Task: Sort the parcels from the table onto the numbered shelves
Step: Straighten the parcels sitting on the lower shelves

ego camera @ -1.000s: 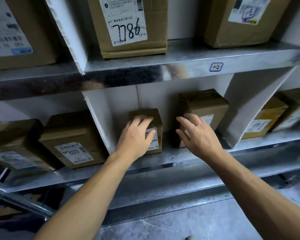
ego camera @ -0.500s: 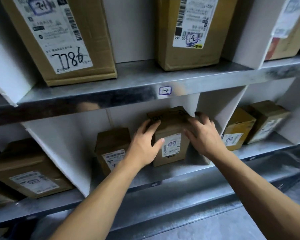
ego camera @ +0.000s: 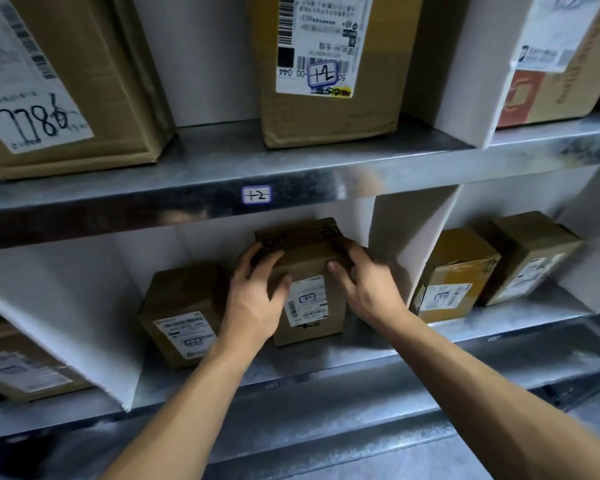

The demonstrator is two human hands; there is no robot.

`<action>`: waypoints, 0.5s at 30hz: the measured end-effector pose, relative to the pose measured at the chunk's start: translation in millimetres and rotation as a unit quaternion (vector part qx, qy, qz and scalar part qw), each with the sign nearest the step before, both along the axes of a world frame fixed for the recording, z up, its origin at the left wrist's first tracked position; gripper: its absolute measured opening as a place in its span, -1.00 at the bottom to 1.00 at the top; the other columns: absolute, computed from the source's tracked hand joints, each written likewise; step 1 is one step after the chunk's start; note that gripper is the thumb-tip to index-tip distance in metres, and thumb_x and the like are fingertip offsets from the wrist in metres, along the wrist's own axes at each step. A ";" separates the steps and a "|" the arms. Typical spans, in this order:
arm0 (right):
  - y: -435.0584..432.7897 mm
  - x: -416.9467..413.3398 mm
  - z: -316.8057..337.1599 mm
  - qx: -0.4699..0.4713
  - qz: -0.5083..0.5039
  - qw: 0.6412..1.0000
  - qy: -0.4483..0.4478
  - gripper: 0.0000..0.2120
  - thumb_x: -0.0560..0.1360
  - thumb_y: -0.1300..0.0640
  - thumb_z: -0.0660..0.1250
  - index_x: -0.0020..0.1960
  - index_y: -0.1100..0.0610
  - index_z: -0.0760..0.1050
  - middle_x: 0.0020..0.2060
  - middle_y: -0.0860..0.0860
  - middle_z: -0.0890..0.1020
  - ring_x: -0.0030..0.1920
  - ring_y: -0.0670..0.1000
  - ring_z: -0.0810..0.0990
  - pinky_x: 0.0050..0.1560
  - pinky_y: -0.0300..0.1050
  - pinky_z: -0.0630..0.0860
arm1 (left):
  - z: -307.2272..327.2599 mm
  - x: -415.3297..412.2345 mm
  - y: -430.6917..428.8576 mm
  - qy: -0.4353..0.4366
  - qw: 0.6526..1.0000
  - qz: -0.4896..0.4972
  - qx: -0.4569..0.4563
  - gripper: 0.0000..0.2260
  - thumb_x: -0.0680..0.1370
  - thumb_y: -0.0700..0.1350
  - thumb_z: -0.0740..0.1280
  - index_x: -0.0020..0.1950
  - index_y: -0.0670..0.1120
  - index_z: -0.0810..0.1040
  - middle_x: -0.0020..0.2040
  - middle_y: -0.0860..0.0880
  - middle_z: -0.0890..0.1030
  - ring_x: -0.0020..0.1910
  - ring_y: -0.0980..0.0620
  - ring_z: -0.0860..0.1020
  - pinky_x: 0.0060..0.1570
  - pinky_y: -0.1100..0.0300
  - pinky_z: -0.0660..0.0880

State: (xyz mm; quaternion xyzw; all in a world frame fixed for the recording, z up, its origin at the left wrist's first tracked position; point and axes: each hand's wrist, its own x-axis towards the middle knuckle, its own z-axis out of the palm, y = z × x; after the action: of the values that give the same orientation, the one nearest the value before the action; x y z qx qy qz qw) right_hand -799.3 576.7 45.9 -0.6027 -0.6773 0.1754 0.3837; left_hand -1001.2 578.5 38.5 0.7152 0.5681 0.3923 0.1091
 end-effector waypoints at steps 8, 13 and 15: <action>-13.1 15.9 -5.8 0.005 0.011 1.000 0.020 -0.61 0.59 0.03 0.36 0.40 0.04 0.47 0.15 0.14 0.64 0.08 0.12 0.62 0.05 -0.27 0.42 | -7.7 10.5 -17.8 -0.023 0.999 0.018 0.035 -0.67 0.52 -0.08 0.43 0.28 -0.01 0.57 0.40 -0.05 0.37 0.39 0.03 0.34 0.37 0.28 0.20; -17.6 20.1 -9.6 0.015 0.012 0.999 0.030 -0.61 0.58 0.01 0.37 0.39 0.02 0.48 0.18 0.12 0.63 0.11 0.13 0.62 0.16 -0.10 0.51 | -9.0 13.2 -26.4 -0.025 0.999 0.018 0.040 -0.68 0.53 -0.07 0.41 0.28 0.00 0.57 0.40 -0.03 0.36 0.39 0.05 0.34 0.36 0.31 0.21; -17.5 20.3 -9.8 0.012 0.010 0.999 0.039 -0.61 0.58 0.02 0.36 0.39 0.03 0.48 0.20 0.11 0.64 0.15 0.12 0.62 0.18 -0.11 0.50 | -8.6 13.7 -26.4 -0.032 0.999 0.021 0.033 -0.68 0.53 -0.07 0.41 0.28 0.01 0.56 0.40 -0.01 0.36 0.40 0.07 0.33 0.36 0.30 0.21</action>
State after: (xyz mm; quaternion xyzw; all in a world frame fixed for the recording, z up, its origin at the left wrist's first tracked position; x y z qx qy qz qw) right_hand -779.0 559.2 36.1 -0.5836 -0.6701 0.1945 0.4154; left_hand -987.6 552.1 29.9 0.6935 0.5659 0.4355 0.0956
